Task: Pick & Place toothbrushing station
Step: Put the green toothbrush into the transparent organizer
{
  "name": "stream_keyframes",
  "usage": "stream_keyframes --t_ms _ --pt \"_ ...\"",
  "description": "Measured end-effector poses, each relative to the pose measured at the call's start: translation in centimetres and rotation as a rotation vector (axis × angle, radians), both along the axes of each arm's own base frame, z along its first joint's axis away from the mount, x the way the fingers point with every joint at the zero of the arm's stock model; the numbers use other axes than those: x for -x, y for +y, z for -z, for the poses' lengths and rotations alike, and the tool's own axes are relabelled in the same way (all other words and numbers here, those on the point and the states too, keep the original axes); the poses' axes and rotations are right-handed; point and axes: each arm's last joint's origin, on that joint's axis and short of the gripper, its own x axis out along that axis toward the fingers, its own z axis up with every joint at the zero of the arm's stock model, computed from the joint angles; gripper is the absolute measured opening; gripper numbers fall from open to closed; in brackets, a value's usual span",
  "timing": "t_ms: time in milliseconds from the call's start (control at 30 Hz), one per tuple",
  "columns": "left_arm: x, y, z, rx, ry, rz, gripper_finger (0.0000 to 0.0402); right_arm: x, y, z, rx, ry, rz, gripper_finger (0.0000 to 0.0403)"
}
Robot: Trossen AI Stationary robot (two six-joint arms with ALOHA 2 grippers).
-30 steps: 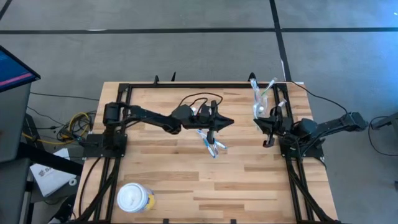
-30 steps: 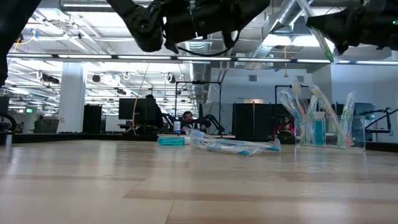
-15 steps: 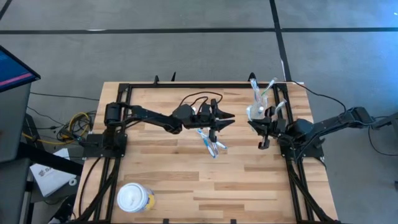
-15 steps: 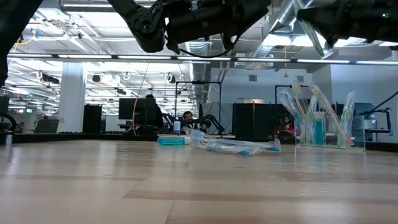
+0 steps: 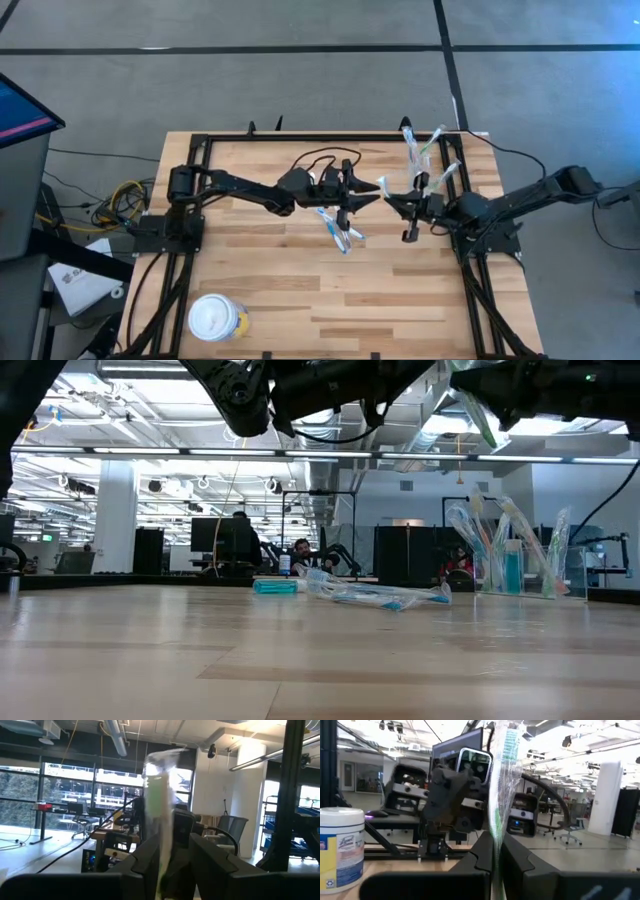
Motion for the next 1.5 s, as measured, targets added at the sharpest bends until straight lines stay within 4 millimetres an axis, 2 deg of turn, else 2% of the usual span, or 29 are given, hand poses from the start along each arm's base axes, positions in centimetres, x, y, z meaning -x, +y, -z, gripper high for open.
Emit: stream_keyframes --t_ms 300,533,833,1133,1500 --pt "0.0 0.0 0.1 -0.001 0.012 0.0 0.009 -1.6 0.0 0.0 0.001 0.028 0.018 0.001" --pt "-0.1 0.1 0.2 0.0 0.023 -0.002 0.0012 -1.6 0.0 0.0 0.001 0.032 0.017 0.0021" --pt "-0.3 0.4 1.1 0.011 0.124 -0.009 0.0007 -1.6 0.0 0.5 -0.004 0.077 0.018 0.0043" --pt "-0.3 0.6 1.6 0.015 0.211 0.0 0.0006 -1.0 -0.3 0.5 -0.074 0.125 0.01 0.0046" --pt "-0.2 1.0 1.9 0.007 0.26 0.037 0.0006 -2.1 -0.1 -1.2 -0.138 0.345 -0.034 0.0046"
